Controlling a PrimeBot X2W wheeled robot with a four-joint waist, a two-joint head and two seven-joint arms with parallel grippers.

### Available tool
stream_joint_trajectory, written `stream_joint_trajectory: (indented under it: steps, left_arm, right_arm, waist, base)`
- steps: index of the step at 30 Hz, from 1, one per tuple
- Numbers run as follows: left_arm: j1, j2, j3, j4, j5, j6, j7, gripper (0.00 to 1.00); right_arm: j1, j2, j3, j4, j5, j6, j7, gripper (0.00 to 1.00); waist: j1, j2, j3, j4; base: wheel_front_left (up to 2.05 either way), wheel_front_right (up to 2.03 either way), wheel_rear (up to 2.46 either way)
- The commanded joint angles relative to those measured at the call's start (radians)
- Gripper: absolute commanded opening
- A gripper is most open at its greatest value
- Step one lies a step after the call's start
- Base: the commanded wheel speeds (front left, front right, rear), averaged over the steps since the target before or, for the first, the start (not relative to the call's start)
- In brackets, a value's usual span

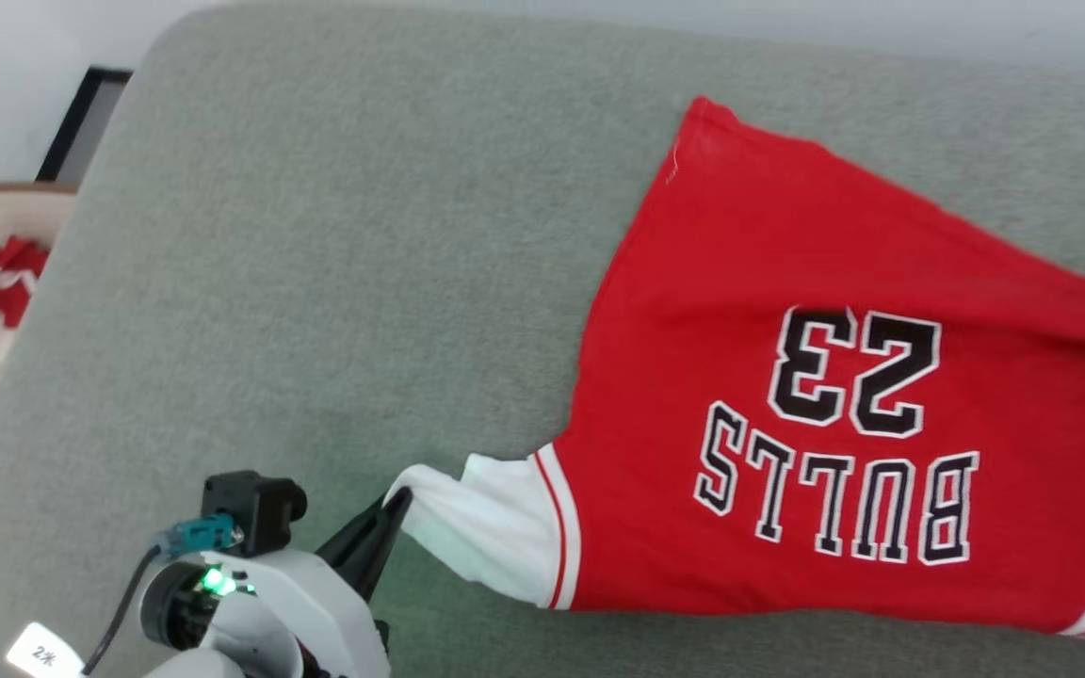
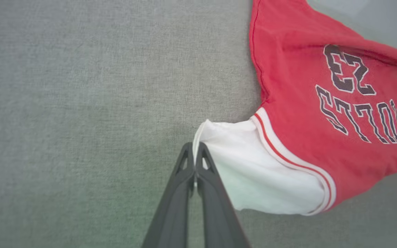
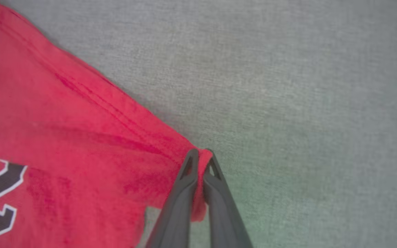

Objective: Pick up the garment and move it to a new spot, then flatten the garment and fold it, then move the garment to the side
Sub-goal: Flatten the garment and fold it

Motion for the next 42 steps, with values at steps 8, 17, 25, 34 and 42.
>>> stream_joint_trajectory:
  steps: [8,17,25,34,42]
  left_arm:
    - [0.041,0.034,0.004,-0.022,-0.012,0.022,0.01,0.0]
    - [0.07,0.047,0.001,-0.023,-0.025,0.019,0.008,0.0]
    - [0.074,0.033,-0.002,-0.003,-0.031,0.003,-0.001,0.0]
    - [0.075,0.022,-0.01,0.018,-0.038,-0.017,-0.005,0.0]
    - [0.088,0.022,-0.016,0.023,-0.041,-0.02,-0.008,0.0]
  right_arm:
    - [0.237,0.003,-0.068,-0.149,0.083,0.0,-0.001,0.0]
    - [0.467,0.069,-0.183,-0.283,0.099,0.0,0.031,0.0]
    - [0.598,0.147,-0.238,-0.316,0.076,0.0,0.037,0.0]
    - [0.621,0.16,-0.228,-0.258,0.048,-0.001,-0.006,1.0]
    - [0.602,0.125,-0.235,-0.363,0.067,0.0,0.06,1.0]
  waist:
    - [0.0,0.0,-0.082,-0.093]
    - [0.0,0.0,-0.1,-0.119]
    - [0.0,0.0,-0.105,-0.118]
    - [0.0,0.0,-0.124,-0.114]
    - [0.0,0.0,-0.151,-0.112]
  base:
    - [0.0,0.0,0.0]
    - [0.0,0.0,0.0]
    - [0.0,0.0,0.0]
    - [0.0,0.0,0.0]
    - [0.0,0.0,0.0]
